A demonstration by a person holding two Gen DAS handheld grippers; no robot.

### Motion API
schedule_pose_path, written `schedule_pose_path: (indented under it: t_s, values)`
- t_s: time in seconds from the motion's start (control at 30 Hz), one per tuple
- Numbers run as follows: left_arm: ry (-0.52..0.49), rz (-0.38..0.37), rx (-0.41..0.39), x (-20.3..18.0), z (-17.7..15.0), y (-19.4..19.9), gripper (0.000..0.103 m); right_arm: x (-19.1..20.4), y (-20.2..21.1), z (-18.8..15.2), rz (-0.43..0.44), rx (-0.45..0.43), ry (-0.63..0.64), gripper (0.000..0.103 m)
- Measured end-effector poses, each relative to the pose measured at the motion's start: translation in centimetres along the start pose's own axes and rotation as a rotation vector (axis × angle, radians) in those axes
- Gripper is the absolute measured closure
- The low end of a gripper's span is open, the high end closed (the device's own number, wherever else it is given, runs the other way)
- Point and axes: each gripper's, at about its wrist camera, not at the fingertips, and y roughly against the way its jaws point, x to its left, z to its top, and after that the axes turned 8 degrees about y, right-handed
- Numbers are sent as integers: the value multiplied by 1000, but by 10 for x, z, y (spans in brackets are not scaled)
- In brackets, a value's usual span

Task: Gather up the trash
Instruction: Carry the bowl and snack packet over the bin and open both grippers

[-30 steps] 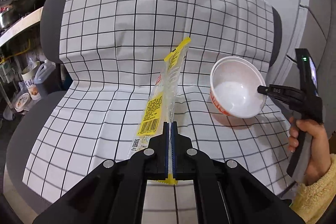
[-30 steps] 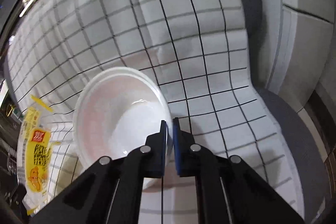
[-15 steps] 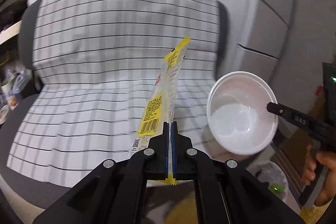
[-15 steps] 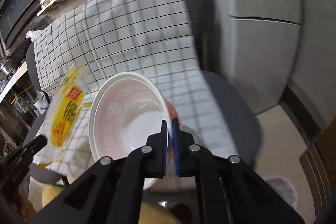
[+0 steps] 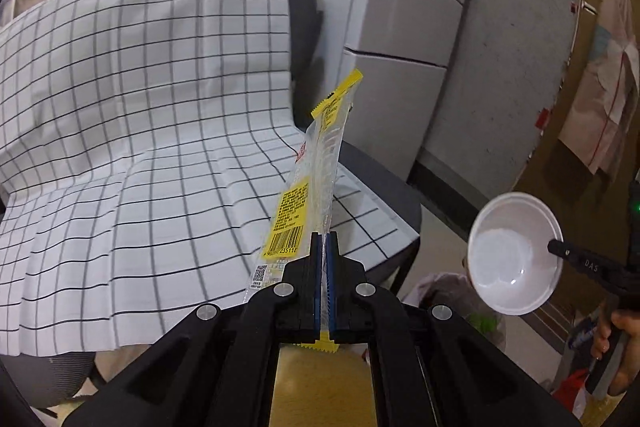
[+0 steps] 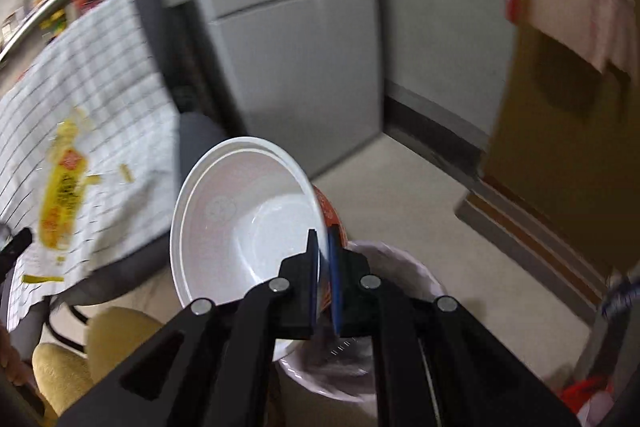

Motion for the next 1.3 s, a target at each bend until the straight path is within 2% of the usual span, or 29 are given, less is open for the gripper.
schedule_pose_path:
  t_s: [0.07,0.1,0.13,0.2,0.47,0.6,0.67,0.83,0.93,1.03,1.17,1.23,1.3]
  values:
    - [-3,-7,12,-4,0,-5,101,-13,-14,-8,-27,44,-30,95]
    - [-6,-10,19,-7,0,-7,101,-16,-23,-10,-33,75,-33,90]
    - [-10,-11,23,-9,-1,-9,101,-22,-33,-14,-35,104,-52,77]
    - [-26,-11,28,-13,-2,-11,101,-31,-40,-21,-63,128,-81,71]
    - [-62,-43,72,-24,-12,-18,101,-19,-11,-18,-82,34,-14,70]
    - [-130,-101,123,-43,-29,-24,101,-10,4,-12,-58,-7,3,69]
    - [-195,-145,151,-62,-43,-28,101,-14,12,-7,-55,-27,-3,69]
    - [-285,-250,212,-104,-68,-40,101,-23,27,-5,-71,-71,-16,68]
    - [-316,-332,265,-130,-79,-53,101,-33,32,-5,-90,-89,-32,68]
    - [-359,-372,303,-152,-89,-67,101,-46,37,-7,-109,-99,-54,68]
    - [-363,-448,420,-172,-105,-89,101,-61,35,-11,-125,-92,-84,68]
    - [-388,-457,468,-180,-115,-96,101,-68,33,-13,-132,-88,-97,68]
    - [-408,-432,501,-183,-122,-105,99,-73,31,-14,-140,-86,-105,68]
